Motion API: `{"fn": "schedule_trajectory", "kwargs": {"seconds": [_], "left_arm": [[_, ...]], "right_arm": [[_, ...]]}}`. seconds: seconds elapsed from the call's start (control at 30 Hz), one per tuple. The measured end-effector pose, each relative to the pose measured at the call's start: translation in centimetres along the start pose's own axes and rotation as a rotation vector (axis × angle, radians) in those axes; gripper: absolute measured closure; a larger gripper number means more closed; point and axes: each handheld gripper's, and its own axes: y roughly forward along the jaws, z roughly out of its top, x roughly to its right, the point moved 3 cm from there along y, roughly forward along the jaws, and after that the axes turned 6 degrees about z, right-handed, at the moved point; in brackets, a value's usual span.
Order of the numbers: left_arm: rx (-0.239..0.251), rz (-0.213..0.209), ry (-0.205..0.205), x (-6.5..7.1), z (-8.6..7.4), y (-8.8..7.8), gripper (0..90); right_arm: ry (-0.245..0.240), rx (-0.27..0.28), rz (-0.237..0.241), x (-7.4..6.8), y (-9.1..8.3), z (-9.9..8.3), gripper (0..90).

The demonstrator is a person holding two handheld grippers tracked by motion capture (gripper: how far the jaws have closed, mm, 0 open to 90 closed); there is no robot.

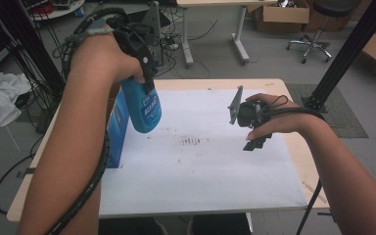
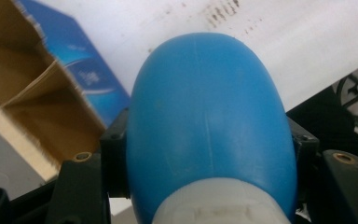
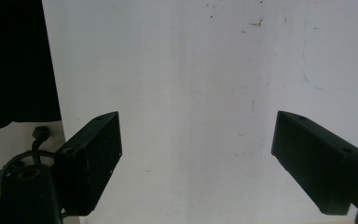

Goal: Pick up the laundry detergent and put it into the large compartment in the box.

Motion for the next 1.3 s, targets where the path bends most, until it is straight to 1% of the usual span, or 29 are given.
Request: {"fn": "schedule_trajectory", "kwargs": {"seconds": [0.03,0.17,0.23,0.3,0.33,0.4,0.43,0.5,0.53,0.63,0.7,0.77,0.8,0.83,0.9,1.03,1.07,1.17,1.27,1.3], "left_arm": [[-0.003,0.002,-0.009,-0.4,-0.1,-0.3,37.9],[-0.006,0.011,-0.067,-1.7,-0.5,-1.3,37.8],[-0.003,0.02,-0.103,-2.4,-0.8,-1.8,37.8],[-0.003,0.02,-0.126,-3.0,-1.0,-2.1,37.8],[-0.003,0.016,-0.147,-3.5,-1.2,-2.3,37.9],[-0.004,0.01,-0.166,-4.2,-1.5,-2.6,37.8],[-0.003,0.004,-0.184,-4.6,-1.6,-2.7,37.8],[-0.014,0.0,-0.217,-5.4,-1.9,-2.8,37.8],[-0.016,0.005,-0.237,-5.6,-2.0,-2.8,37.8],[-0.028,0.035,-0.272,-6.3,-2.2,-3.0,37.8],[-0.027,0.048,-0.298,-6.7,-2.3,-3.0,37.8],[-0.027,0.051,-0.321,-7.2,-2.4,-3.2,37.8],[-0.022,0.053,-0.338,-7.7,-2.6,-3.3,37.9],[-0.022,0.053,-0.338,-7.7,-2.6,-3.3,37.9],[-0.027,0.055,-0.356,-8.3,-2.9,-3.3,37.8],[-0.035,0.057,-0.398,-9.4,-3.4,-3.1,37.8],[-0.035,0.059,-0.414,-9.8,-3.6,-3.0,37.8],[-0.035,0.066,-0.44,-10.6,-4.0,-2.9,37.8],[-0.035,0.074,-0.461,-11.2,-4.2,-3.0,37.8],[-0.035,0.08,-0.46,-11.4,-4.3,-3.0,37.8]], "right_arm": [[0.0,0.0,0.0,0.0,0.0,0.0,16.2],[-0.007,-0.004,-0.003,0.0,0.0,0.2,16.2],[-0.008,-0.002,-0.002,0.0,0.0,0.2,16.2],[-0.009,-0.007,-0.001,0.0,0.0,0.2,16.2],[-0.009,-0.008,0.001,0.0,0.0,0.2,16.2],[-0.009,-0.011,0.001,0.0,0.0,0.3,16.2],[-0.009,-0.008,0.0,0.0,0.0,0.3,16.2],[-0.011,-0.007,-0.003,0.0,-0.1,0.4,16.1],[-0.013,-0.004,-0.005,0.0,-0.1,0.4,16.1],[-0.014,-0.005,-0.004,0.0,-0.1,0.4,16.1],[-0.013,-0.009,-0.004,0.0,0.0,0.4,16.1],[-0.013,-0.005,-0.002,0.0,0.0,0.5,16.1],[-0.016,-0.005,-0.003,0.0,0.0,0.5,16.1],[-0.016,-0.005,-0.003,0.0,0.0,0.5,16.1],[-0.016,-0.006,-0.002,0.0,0.0,0.5,16.1],[-0.018,-0.004,-0.001,-0.1,0.2,0.5,16.1],[-0.018,-0.006,-0.001,-0.1,0.2,0.5,16.1],[-0.018,-0.006,-0.002,0.0,0.2,0.5,16.1],[-0.019,-0.005,0.0,0.0,0.2,0.5,16.1],[-0.019,-0.004,0.001,0.0,0.2,0.5,16.1]]}}
